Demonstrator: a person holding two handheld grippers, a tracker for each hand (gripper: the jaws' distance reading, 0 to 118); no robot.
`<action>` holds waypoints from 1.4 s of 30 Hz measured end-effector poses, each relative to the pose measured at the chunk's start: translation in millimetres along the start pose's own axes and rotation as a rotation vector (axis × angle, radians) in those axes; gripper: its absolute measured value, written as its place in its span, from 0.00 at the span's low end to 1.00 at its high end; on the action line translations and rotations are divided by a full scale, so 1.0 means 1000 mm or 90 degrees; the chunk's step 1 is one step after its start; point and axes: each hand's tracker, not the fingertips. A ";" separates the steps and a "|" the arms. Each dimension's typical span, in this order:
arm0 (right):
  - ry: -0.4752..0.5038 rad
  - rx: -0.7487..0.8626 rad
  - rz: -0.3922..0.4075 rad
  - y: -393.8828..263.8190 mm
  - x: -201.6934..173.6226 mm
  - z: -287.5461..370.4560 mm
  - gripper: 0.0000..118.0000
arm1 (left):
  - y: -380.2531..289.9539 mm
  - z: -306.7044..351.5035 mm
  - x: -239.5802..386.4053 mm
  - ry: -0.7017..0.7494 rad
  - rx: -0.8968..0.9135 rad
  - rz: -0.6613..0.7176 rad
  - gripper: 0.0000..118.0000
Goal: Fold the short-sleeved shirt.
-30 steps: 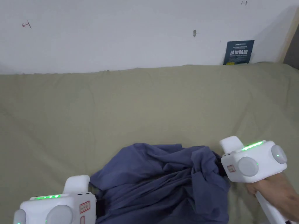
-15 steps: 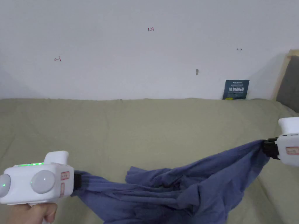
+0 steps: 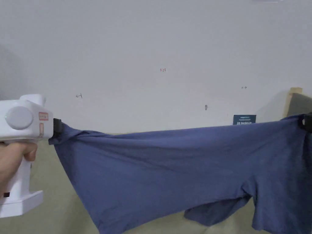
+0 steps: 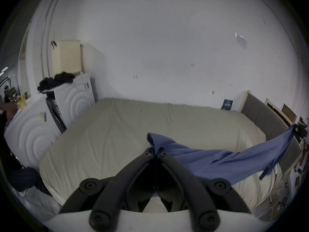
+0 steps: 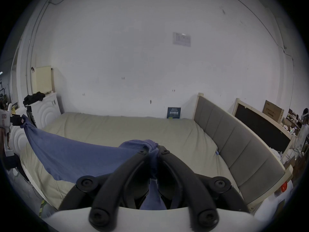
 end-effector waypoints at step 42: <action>-0.073 0.041 0.016 0.111 -0.037 -0.200 0.08 | 0.121 -0.168 0.038 0.111 0.064 0.002 0.00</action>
